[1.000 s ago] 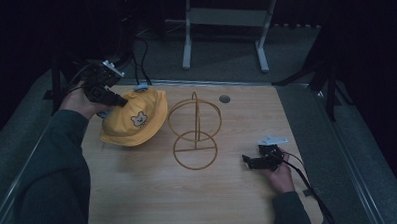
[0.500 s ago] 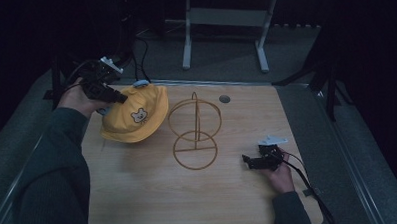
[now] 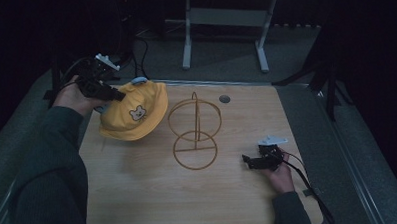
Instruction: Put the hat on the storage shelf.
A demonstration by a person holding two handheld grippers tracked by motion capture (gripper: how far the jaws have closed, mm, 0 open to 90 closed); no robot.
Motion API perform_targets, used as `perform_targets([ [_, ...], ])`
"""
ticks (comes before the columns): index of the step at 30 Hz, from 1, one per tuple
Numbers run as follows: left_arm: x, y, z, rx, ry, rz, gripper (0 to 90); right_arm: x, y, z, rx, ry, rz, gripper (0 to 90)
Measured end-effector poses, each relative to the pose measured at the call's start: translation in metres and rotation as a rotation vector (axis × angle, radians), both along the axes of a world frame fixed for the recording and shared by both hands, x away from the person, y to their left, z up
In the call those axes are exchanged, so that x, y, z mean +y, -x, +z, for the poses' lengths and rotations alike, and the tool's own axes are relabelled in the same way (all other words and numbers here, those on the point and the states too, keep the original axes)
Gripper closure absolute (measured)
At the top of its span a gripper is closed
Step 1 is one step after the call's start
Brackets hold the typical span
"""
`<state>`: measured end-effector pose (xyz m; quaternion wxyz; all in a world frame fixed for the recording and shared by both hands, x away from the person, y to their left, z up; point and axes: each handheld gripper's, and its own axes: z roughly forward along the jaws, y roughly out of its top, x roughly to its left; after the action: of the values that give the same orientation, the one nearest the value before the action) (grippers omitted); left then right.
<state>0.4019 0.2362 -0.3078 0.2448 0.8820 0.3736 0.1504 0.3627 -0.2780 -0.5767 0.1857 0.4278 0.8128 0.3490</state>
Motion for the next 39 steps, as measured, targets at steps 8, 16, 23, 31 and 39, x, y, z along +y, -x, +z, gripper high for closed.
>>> perform_targets([
  [8,0.001,0.003,0.009,-0.021,-0.002,-0.004,83.7,0.0,0.0,0.0,0.0,0.0,0.0,13.8],
  [16,0.001,0.004,0.016,-0.034,0.0,-0.009,83.8,0.0,0.0,0.0,0.0,0.0,0.0,13.8],
  [23,0.001,0.006,0.019,-0.037,0.006,-0.025,83.7,0.0,0.0,0.0,0.0,0.0,0.0,13.8],
  [31,0.001,0.009,0.023,-0.045,0.024,-0.041,83.7,0.0,0.0,0.0,0.003,0.001,-0.001,13.8],
  [39,0.004,0.013,0.028,-0.055,0.037,-0.053,83.8,0.0,0.0,0.0,0.003,0.001,0.0,13.8],
])
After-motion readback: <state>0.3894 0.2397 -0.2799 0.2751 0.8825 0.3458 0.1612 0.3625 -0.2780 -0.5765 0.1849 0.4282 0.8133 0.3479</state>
